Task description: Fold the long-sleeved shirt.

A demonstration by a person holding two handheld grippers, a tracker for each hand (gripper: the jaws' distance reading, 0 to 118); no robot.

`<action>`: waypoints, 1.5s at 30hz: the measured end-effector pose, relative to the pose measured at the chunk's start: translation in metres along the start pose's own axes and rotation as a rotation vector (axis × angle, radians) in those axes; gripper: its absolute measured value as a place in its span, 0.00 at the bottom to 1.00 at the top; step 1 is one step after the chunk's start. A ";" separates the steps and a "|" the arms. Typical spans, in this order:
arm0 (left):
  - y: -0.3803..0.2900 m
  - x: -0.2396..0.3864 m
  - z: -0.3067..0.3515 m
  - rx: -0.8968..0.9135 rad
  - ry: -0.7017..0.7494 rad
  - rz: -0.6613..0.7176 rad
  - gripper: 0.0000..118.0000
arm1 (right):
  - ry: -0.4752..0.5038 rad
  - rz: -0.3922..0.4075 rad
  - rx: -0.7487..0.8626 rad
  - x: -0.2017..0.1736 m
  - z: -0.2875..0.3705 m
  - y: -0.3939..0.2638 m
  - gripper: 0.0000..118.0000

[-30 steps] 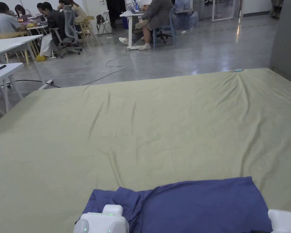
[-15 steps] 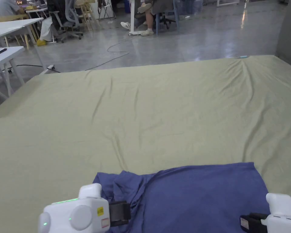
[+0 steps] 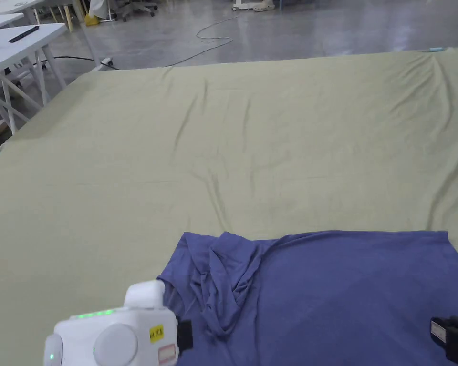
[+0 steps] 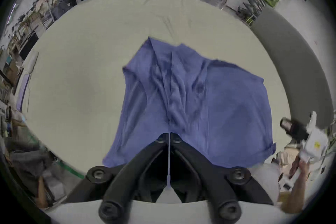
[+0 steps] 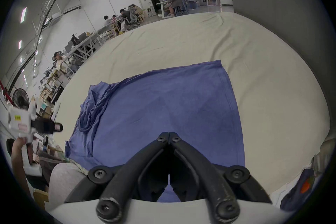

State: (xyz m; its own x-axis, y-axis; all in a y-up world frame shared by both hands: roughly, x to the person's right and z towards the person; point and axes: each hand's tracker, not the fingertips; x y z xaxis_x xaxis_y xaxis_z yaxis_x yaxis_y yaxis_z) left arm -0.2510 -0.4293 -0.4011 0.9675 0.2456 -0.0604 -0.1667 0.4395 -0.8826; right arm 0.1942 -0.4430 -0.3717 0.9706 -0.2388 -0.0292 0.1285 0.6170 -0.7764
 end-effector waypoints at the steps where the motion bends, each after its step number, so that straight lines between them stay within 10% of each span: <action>1: 0.019 -0.002 -0.007 0.029 0.002 0.008 0.28 | -0.006 -0.004 -0.002 0.000 -0.001 0.001 0.00; 4: 0.085 -0.010 -0.043 0.071 0.060 -0.018 0.70 | -0.009 0.005 0.001 -0.002 -0.002 0.003 0.00; 5: 0.107 -0.012 -0.061 0.035 0.098 -0.017 1.00 | -0.012 0.014 0.000 -0.004 -0.003 0.004 0.00; 10: 0.186 -0.023 -0.149 -0.046 0.130 0.033 0.98 | -0.018 0.038 0.001 -0.007 -0.005 0.007 0.00; 16: 0.198 -0.018 -0.188 -0.135 0.182 -0.012 0.44 | -0.054 -0.032 -0.136 0.004 -0.026 0.013 0.00; 18: 0.189 0.002 -0.165 -0.161 0.086 -0.095 0.00 | 0.015 -0.057 -0.235 0.014 -0.046 0.022 0.00; 21: 0.195 0.010 -0.153 -0.159 0.139 -0.134 0.00 | 0.031 -0.080 -0.280 0.031 -0.075 0.063 0.04; 24: 0.203 0.010 -0.139 -0.129 0.105 -0.135 0.00 | -0.034 -0.054 -0.224 0.046 -0.106 0.134 0.97; 25: 0.203 0.010 -0.140 -0.129 0.102 -0.132 0.00 | -0.050 -0.080 -0.224 0.054 -0.122 0.157 1.00; 30: 0.206 0.003 -0.136 -0.126 0.096 -0.138 0.00 | -0.240 -0.126 -0.367 0.089 -0.204 0.225 0.97; 34: 0.205 -0.003 -0.139 -0.134 0.092 -0.123 0.00 | -0.318 -0.191 -0.457 0.096 -0.229 0.219 0.71; 37: 0.202 -0.005 -0.139 -0.146 0.091 -0.127 0.00 | -0.329 -0.070 -0.430 0.082 -0.215 0.219 0.52; 39: 0.201 -0.006 -0.136 -0.148 0.088 -0.137 0.00 | -0.277 -0.041 -0.424 0.079 -0.204 0.221 0.00; 45: 0.189 -0.007 -0.101 -0.123 0.062 -0.149 0.00 | -0.201 0.065 -0.336 0.054 -0.119 0.207 0.00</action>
State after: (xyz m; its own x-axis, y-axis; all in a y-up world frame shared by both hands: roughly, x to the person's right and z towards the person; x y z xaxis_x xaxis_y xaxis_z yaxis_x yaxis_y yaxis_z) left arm -0.2701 -0.4351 -0.6145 0.9902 0.1307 0.0496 -0.0003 0.3569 -0.9341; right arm 0.2494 -0.4175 -0.6090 0.9993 -0.0349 0.0128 0.0238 0.3382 -0.9408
